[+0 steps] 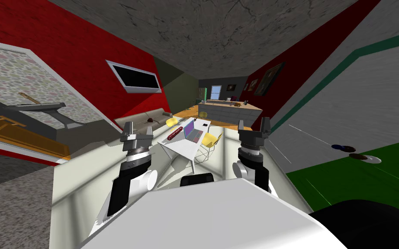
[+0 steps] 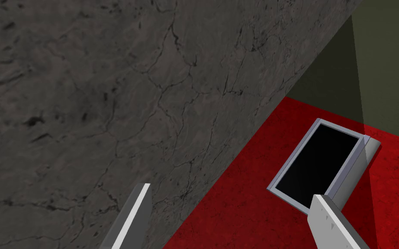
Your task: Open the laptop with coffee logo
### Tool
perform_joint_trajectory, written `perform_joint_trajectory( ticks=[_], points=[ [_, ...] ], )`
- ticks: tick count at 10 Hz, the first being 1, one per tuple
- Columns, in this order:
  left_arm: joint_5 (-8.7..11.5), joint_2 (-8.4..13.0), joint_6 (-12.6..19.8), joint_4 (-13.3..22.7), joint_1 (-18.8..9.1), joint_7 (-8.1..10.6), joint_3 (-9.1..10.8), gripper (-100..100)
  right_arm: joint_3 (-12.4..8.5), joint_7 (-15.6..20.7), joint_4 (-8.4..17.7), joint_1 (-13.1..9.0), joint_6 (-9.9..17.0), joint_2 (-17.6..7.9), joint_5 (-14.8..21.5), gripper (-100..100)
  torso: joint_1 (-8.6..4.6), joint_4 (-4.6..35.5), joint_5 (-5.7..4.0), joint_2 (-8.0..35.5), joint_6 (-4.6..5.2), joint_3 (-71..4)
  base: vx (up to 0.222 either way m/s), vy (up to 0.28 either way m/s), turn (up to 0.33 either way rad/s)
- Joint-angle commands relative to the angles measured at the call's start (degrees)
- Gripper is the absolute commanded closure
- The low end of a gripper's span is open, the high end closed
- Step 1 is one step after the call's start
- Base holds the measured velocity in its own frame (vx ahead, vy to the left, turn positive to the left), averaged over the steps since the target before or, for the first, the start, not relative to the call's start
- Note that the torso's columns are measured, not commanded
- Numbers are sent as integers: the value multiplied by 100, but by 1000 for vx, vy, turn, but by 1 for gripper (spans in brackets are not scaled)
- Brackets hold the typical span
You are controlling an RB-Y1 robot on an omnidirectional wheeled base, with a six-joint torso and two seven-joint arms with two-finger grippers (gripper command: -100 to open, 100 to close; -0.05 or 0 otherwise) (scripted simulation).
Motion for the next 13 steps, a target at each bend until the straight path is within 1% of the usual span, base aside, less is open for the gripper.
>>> perform_joint_trajectory(
  ticks=[1,3,9,10,11,13],
  points=[
    [0,0,0,0,0,0,0,0,0,0,0,0,0,0,0,0,0,235,0,232,0,-467,0,0,0],
    [0,0,0,-1,0,0,0,0,0,0,-1,0,0,0,0,0,0,1006,0,1003,0,-2014,0,0,0],
    [0,0,-1,-2,0,0,0,0,0,0,-2,0,0,0,0,0,0,3537,0,3539,0,-7073,0,0,0],
    [-6,207,17,61,-30,-2,13,-100,0,0,-2,0,0,0,0,0,0,3960,0,3962,0,-7919,5,5,-49],
    [-11,352,35,124,-60,-3,25,-100,0,0,0,0,0,0,0,0,3,4149,1,4155,1,-8314,1,16,-92],
    [-27,620,87,304,-145,-8,62,-100,0,0,1,0,0,0,0,0,5,4222,2,4223,0,-8451,-5,25,-126]
  ],
)
